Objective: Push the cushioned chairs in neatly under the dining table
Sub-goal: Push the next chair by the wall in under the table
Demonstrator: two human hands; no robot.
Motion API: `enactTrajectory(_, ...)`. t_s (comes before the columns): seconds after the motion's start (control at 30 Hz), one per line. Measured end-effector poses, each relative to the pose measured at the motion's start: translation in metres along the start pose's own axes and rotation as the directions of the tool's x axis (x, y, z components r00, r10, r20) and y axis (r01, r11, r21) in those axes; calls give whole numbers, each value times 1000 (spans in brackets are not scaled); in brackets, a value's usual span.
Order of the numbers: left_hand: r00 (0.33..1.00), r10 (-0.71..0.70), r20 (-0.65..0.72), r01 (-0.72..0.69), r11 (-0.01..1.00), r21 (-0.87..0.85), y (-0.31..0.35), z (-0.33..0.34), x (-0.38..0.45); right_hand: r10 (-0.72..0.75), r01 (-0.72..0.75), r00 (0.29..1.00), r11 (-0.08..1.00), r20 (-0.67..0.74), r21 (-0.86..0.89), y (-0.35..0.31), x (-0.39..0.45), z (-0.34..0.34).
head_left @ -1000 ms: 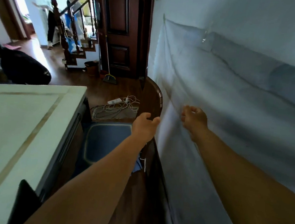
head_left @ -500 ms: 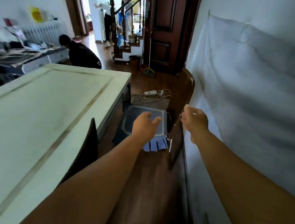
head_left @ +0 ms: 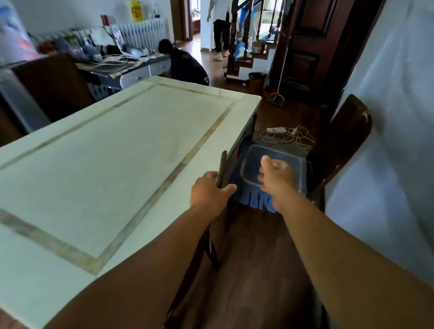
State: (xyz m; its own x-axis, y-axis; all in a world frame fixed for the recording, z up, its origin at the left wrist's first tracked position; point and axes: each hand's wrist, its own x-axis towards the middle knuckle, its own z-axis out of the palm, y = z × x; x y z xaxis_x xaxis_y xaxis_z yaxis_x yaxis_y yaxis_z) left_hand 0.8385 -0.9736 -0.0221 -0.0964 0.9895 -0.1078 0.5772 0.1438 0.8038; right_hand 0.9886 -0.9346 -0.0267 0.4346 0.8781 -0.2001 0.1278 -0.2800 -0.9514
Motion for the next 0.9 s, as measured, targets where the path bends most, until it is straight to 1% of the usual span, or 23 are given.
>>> enactTrajectory(0.13, 997, -76, 28, 76, 997, 1, -44, -22, -3, 43, -43, 998, 999, 37, -18, 5, -14, 43)
enactTrajectory(0.3, 972, -162, 168, 162, 987, 16, -85, -37, -8, 118, -112, 987, 992, 108, -60, 18, -28, 87)
enactTrajectory(0.4, 941, -218, 260, 217, 976, 32, -97, -41, -9, 188, -175, 969, 980, 159, -91, 27, -36, 109)
enactTrajectory(0.53, 870, -215, 443, 187, 977, 107, -99, -40, -12, 309, -288, 926, 950, 215, -125, 35, -40, 125)
enactTrajectory(0.6, 842, -220, 493, 171, 975, 143, -102, -36, -12, 353, -326, 911, 933, 214, -151, 39, -40, 130)
enactTrajectory(0.67, 854, -204, 479, 131, 974, 183, -103, -33, -12, 366, -334, 909, 925, 197, -179, 43, -40, 134)
enactTrajectory(0.73, 872, -195, 448, 122, 975, 187, -103, -31, -12, 369, -337, 913, 922, 172, -190, 44, -38, 136)
enactTrajectory(0.83, 871, -201, 449, 135, 975, 174, -101, -30, -13, 370, -335, 915, 919, 160, -210, 44, -38, 136)
enactTrajectory(0.9, 867, -208, 452, 142, 974, 175, -100, -28, -14, 363, -328, 915, 924, 177, -196, 45, -37, 133)
